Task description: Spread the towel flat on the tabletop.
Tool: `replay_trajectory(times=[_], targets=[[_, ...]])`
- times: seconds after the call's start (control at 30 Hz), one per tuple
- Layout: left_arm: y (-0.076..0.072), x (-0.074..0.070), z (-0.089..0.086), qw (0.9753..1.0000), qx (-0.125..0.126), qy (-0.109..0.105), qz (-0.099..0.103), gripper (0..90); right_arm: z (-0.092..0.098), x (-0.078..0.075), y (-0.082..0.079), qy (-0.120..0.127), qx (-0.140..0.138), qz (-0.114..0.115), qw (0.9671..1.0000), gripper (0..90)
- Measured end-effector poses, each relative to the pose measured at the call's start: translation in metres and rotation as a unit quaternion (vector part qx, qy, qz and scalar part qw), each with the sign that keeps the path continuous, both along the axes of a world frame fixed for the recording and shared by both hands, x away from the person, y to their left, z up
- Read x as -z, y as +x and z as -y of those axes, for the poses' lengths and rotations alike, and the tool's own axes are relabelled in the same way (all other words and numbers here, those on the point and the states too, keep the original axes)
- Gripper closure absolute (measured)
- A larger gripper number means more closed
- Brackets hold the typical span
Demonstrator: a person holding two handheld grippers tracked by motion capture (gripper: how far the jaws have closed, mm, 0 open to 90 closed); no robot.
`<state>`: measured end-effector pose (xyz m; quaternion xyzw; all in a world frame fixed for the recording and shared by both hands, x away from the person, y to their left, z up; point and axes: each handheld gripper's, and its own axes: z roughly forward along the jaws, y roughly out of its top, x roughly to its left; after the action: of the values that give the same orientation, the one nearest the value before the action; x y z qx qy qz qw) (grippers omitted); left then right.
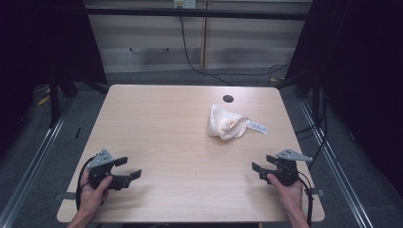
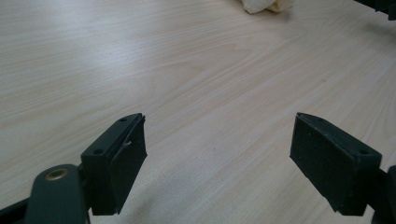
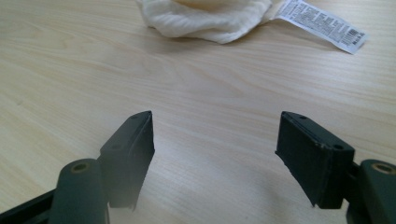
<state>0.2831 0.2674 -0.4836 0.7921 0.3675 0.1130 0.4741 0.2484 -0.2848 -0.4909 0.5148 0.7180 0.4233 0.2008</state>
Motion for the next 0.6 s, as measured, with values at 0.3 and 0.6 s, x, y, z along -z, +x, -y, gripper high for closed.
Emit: replay_trajectory(times=[0.3, 0.6], targets=[[0.001, 0.003, -0.001, 0.9999, 0.005, 0.011, -0.011, 16.6, -0.005, -0.001, 0.002, -0.002, -0.013, -0.008, 0.9999, 31.9], [-0.003, -0.001, -0.002, 0.9999, -0.001, -0.009, -0.009, 17.0, -0.016, -0.007, 0.005, 0.017, -0.032, -0.001, 0.9994, 35.1]])
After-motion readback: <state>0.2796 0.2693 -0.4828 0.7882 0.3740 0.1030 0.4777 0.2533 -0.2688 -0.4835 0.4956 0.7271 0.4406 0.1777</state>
